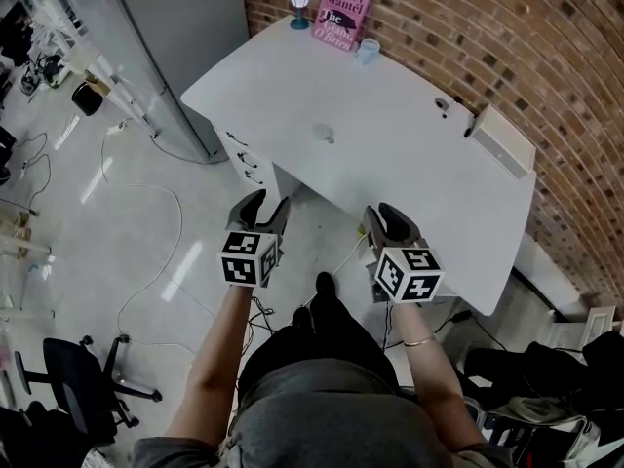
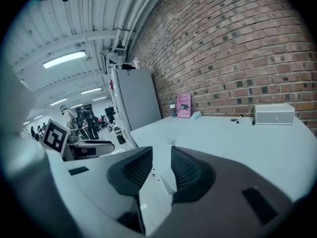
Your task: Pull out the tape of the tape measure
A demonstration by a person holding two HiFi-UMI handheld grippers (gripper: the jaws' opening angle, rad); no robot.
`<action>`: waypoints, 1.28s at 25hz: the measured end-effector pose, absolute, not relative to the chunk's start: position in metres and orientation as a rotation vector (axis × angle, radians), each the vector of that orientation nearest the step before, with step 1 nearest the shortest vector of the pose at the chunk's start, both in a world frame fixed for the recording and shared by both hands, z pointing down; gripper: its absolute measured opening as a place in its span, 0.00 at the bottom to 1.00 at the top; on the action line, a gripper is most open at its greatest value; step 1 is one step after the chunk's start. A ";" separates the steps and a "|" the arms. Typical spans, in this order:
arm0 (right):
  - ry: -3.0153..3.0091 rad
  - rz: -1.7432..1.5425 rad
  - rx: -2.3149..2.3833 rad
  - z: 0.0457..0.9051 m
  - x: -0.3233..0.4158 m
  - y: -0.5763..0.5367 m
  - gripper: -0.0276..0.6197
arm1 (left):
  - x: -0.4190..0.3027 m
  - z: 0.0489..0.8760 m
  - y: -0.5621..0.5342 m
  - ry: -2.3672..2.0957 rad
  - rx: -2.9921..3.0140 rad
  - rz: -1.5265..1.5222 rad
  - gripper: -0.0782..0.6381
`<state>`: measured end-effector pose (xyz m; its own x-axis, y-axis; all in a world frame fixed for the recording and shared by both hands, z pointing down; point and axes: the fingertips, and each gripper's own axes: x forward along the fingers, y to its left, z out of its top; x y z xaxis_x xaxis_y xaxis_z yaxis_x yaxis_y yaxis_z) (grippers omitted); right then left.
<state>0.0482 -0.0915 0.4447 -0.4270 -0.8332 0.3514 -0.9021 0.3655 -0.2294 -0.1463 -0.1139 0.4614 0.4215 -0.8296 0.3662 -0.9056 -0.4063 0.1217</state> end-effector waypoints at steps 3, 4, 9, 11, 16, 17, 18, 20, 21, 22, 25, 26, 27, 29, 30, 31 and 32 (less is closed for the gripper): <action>-2.451 0.574 1.555 0.445 0.050 -0.112 0.21 | -0.142 0.462 -0.134 -1.499 2.384 0.373 0.39; -2.452 0.574 1.551 0.445 0.052 -0.118 0.21 | -0.140 0.463 -0.141 -1.497 2.387 0.380 0.39; -2.452 0.566 1.537 0.447 0.057 -0.147 0.20 | -0.131 0.466 -0.175 -1.490 2.399 0.411 0.39; -2.447 0.566 1.531 0.449 0.059 -0.157 0.20 | -0.128 0.468 -0.188 -1.480 2.405 0.436 0.39; -2.442 0.578 1.512 0.454 0.061 -0.180 0.20 | -0.122 0.476 -0.220 -1.448 2.422 0.511 0.40; -2.440 0.580 1.509 0.456 0.061 -0.185 0.20 | -0.121 0.478 -0.226 -1.442 2.427 0.524 0.40; -2.438 0.584 1.506 0.457 0.062 -0.188 0.20 | -0.119 0.480 -0.232 -1.435 2.432 0.537 0.40; -2.436 0.593 1.500 0.460 0.063 -0.195 0.20 | -0.115 0.483 -0.242 -1.417 2.442 0.572 0.40; -2.436 0.597 1.497 0.461 0.063 -0.199 0.20 | -0.112 0.485 -0.247 -1.406 2.447 0.590 0.40; -2.435 0.601 1.494 0.463 0.063 -0.202 0.20 | -0.109 0.487 -0.252 -1.396 2.453 0.608 0.40; -2.434 0.614 1.485 0.468 0.064 -0.210 0.20 | -0.102 0.493 -0.267 -1.367 2.471 0.659 0.40; -2.433 0.618 1.483 0.469 0.064 -0.212 0.20 | -0.099 0.495 -0.271 -1.358 2.476 0.675 0.40; -2.432 0.622 1.481 0.470 0.064 -0.214 0.20 | -0.097 0.497 -0.275 -1.347 2.481 0.690 0.40; -2.429 0.631 1.478 0.473 0.065 -0.218 0.20 | -0.092 0.502 -0.283 -1.323 2.491 0.726 0.41; -2.427 0.634 1.477 0.474 0.065 -0.220 0.20 | -0.090 0.505 -0.286 -1.310 2.496 0.746 0.41; -2.425 0.638 1.475 0.476 0.066 -0.222 0.20 | -0.088 0.509 -0.289 -1.296 2.501 0.767 0.41; -2.422 0.641 1.474 0.477 0.066 -0.223 0.20 | -0.085 0.512 -0.292 -1.282 2.504 0.788 0.41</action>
